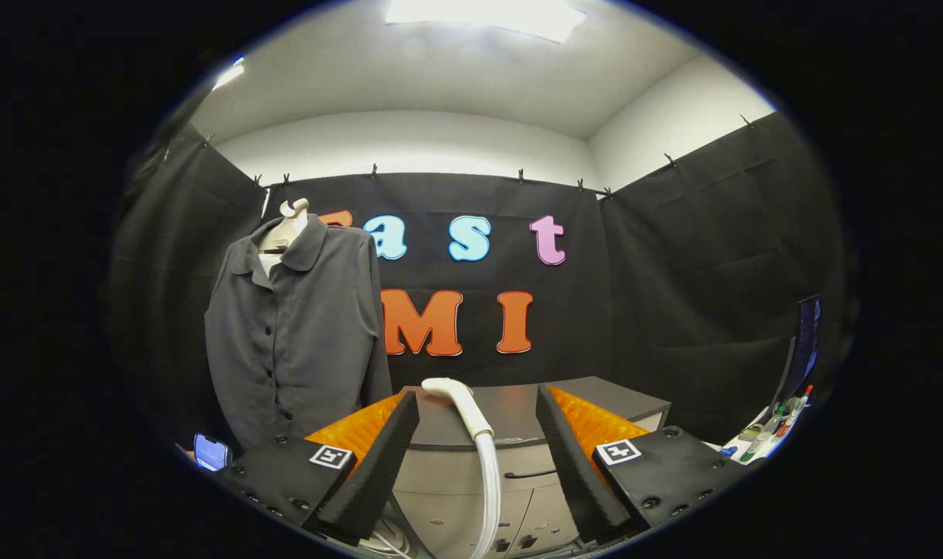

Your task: Iron the clothes twice with a garment steamer, once on the left side and once on the right side.

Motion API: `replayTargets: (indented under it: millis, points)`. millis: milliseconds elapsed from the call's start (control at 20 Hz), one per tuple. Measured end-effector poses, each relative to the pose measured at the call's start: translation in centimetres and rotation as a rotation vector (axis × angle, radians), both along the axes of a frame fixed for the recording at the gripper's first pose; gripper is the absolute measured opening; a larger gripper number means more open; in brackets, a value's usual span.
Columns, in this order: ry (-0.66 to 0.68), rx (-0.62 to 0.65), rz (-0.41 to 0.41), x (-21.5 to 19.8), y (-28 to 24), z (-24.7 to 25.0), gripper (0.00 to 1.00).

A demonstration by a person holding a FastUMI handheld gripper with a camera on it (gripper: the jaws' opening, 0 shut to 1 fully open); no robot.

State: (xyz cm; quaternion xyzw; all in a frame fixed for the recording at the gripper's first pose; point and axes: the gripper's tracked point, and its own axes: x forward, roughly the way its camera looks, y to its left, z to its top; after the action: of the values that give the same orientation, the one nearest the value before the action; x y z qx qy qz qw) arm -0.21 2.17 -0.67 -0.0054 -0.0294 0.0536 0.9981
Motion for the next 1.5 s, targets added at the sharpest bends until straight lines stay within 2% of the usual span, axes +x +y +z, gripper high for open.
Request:
replayTargets:
  millis: [600,1500]
  points:
    - [-0.005,0.004,-0.006,-0.4,-0.3,0.2,0.98]
    - [0.013,0.005,-0.017,1.2,-1.1,-0.7,0.98]
